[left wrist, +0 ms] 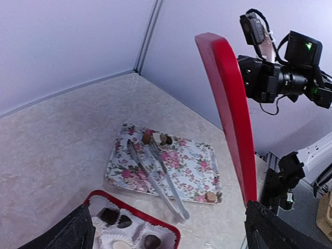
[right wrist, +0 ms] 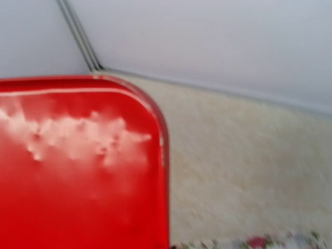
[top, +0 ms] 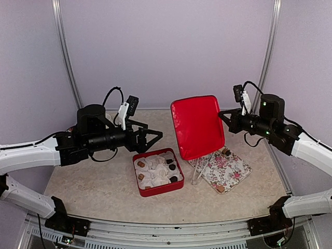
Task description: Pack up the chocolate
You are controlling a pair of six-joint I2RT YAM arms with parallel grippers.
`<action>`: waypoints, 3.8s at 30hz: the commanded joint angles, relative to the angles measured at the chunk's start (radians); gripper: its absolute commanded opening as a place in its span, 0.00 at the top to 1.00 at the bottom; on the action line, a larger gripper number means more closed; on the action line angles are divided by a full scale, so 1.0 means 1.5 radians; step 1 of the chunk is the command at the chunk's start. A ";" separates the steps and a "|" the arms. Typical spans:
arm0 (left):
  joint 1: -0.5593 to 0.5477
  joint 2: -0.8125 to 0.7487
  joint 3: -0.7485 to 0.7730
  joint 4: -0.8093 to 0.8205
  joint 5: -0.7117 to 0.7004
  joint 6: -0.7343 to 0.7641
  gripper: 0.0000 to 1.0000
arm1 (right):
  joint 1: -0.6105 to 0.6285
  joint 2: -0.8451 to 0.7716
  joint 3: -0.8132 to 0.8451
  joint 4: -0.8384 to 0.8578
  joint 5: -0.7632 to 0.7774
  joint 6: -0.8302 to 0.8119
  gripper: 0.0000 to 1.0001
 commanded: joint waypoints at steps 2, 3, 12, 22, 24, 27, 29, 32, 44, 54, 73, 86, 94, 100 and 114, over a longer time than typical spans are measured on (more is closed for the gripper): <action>-0.049 -0.006 0.002 0.111 0.016 -0.047 0.02 | 0.039 -0.043 0.001 0.100 0.025 -0.012 1.00; -0.061 0.003 0.007 0.124 0.016 -0.063 0.02 | 0.046 -0.046 -0.001 0.104 0.031 -0.010 1.00; -0.124 0.070 0.058 0.185 0.012 -0.039 0.08 | 0.080 -0.056 -0.014 0.139 0.012 -0.002 1.00; -0.134 0.102 0.113 0.122 -0.078 -0.039 0.40 | 0.101 -0.051 -0.018 0.158 0.025 -0.012 1.00; -0.135 0.120 0.138 0.088 -0.094 -0.038 0.48 | 0.111 -0.046 -0.018 0.160 0.037 -0.019 1.00; -0.136 0.135 0.153 0.078 -0.092 -0.037 0.54 | 0.130 -0.038 -0.015 0.162 0.054 -0.030 1.00; -0.136 0.137 0.155 0.080 -0.090 -0.034 0.61 | 0.140 -0.035 -0.013 0.160 0.064 -0.037 1.00; -0.136 0.124 0.150 0.075 -0.105 -0.016 0.74 | 0.143 -0.039 -0.012 0.149 0.076 -0.042 1.00; -0.173 0.033 0.135 -0.011 -0.276 0.199 1.00 | 0.139 -0.142 -0.016 0.022 0.099 -0.032 0.48; -0.399 -0.009 0.041 0.049 -0.637 0.540 1.00 | 0.047 -0.143 0.037 -0.136 -0.022 0.061 0.11; -0.632 0.165 -0.150 0.639 -0.898 1.303 1.00 | -0.021 0.027 0.049 -0.150 -0.474 0.219 0.12; -0.643 0.223 -0.158 0.718 -0.848 1.383 1.00 | 0.096 0.166 0.116 -0.159 -0.528 0.217 0.26; -0.643 0.232 -0.160 0.727 -0.835 1.394 1.00 | 0.148 0.228 0.164 -0.156 -0.549 0.220 0.45; -0.643 0.240 -0.167 0.745 -0.835 1.412 0.98 | 0.174 0.255 0.181 -0.160 -0.564 0.216 0.63; -0.640 0.245 -0.180 0.777 -0.852 1.435 0.71 | 0.163 0.227 0.162 -0.065 -0.592 0.296 1.00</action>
